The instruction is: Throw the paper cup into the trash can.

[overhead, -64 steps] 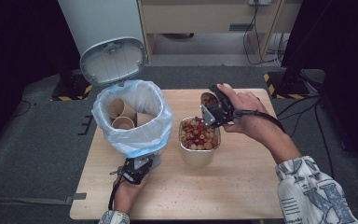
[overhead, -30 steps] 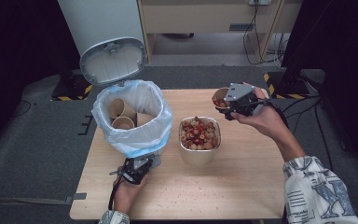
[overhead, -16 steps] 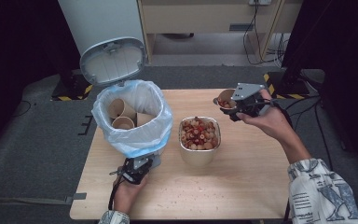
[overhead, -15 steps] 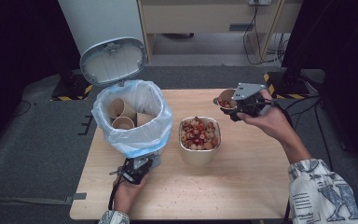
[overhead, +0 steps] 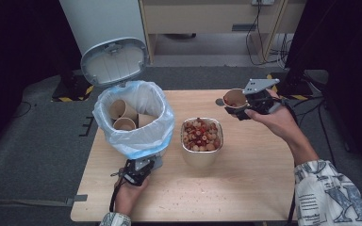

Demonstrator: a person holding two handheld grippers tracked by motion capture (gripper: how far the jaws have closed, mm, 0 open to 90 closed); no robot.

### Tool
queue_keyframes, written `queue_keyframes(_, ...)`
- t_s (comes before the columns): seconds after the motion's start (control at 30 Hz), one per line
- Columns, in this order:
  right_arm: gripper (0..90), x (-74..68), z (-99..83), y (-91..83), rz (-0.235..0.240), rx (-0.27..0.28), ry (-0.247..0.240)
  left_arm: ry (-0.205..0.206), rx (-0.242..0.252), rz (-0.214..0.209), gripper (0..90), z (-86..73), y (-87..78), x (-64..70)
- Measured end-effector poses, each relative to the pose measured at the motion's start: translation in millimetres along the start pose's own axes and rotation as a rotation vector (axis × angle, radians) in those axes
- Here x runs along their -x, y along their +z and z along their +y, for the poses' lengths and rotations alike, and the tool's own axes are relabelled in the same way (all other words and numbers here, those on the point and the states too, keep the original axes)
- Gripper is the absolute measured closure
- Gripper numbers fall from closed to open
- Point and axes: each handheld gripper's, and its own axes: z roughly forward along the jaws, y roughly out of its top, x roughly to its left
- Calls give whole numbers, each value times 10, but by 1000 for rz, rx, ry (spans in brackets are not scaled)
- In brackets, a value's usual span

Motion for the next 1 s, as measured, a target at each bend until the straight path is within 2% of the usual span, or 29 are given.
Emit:
queue_keyframes(0.23,290,-20,69,7,54,28,71,1,0,0,896,1,0,1)
queue_keyframes(0.53,289,-106,218,80,112,42,126,-2,3,1,895,2,3,7)
queue_keyframes(0.67,289,-121,275,101,116,41,146,-5,2,7,896,2,1,10)
queue_keyframes(0.73,289,-126,300,110,116,38,147,3,2,9,896,4,1,4)
queue_keyframes(0.77,289,-135,328,117,122,42,149,11,2,-4,896,5,5,-4)
queue_keyframes(1.0,288,-160,415,136,126,43,157,9,1,1,896,5,3,0)
